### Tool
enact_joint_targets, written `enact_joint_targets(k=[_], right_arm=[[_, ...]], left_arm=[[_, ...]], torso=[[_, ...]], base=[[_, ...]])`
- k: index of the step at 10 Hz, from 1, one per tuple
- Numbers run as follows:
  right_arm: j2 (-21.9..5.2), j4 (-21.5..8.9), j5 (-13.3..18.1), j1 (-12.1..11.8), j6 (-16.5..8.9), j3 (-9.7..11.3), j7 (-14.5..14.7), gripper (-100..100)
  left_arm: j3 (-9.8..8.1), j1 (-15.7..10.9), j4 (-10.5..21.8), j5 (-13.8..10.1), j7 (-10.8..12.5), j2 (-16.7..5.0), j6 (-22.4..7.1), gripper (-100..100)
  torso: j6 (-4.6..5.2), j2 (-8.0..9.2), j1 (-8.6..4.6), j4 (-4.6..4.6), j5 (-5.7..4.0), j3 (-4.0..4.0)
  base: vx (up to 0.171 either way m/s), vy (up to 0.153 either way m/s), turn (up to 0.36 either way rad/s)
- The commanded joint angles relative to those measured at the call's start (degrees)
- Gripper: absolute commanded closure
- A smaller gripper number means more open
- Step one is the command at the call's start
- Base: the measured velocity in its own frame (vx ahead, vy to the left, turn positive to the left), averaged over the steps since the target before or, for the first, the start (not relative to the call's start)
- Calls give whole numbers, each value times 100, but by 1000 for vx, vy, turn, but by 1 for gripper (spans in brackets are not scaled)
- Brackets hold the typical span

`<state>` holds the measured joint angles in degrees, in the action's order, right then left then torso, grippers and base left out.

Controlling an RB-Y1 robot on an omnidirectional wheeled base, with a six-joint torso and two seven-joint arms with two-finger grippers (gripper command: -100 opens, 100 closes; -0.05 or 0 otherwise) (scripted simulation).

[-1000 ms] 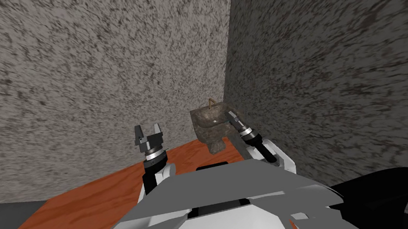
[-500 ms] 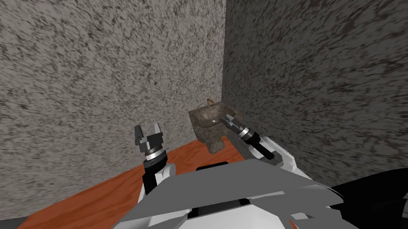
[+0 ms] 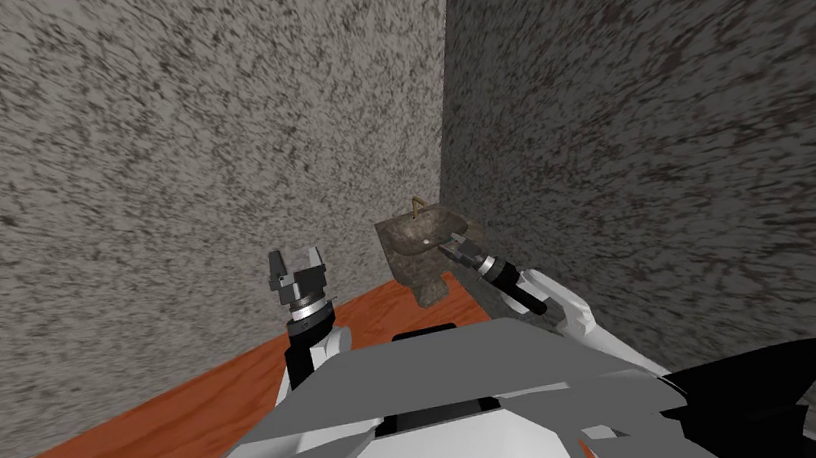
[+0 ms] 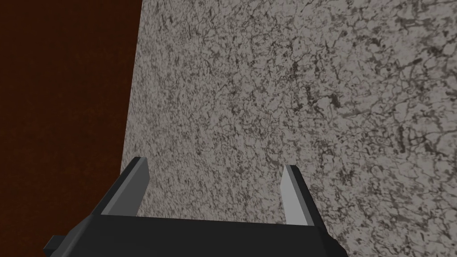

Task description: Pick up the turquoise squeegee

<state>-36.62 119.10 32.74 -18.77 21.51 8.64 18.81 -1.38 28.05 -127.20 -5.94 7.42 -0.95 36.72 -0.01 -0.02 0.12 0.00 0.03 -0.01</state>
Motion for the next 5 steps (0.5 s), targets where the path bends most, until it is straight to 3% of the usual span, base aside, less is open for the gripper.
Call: enact_joint_targets(k=[1,4,5], right_arm=[[-286,-166,286,107,-22,59,130,-100],[-578,-311,635,206,-46,122,249,-100],[-821,-457,846,309,-66,184,371,-100]], left_arm=[[0,0,0,0,0,0,0,0],[0,0,0,0,0,0,0,0],[0,0,0,0,0,0,0,0]], torso=[[0,0,0,0,0,0],[1,-1,0,0,0,-1],[0,-1,0,0,0,-1]], base=[[-5,34,-106],[0,36,-70],[9,46,-124]])
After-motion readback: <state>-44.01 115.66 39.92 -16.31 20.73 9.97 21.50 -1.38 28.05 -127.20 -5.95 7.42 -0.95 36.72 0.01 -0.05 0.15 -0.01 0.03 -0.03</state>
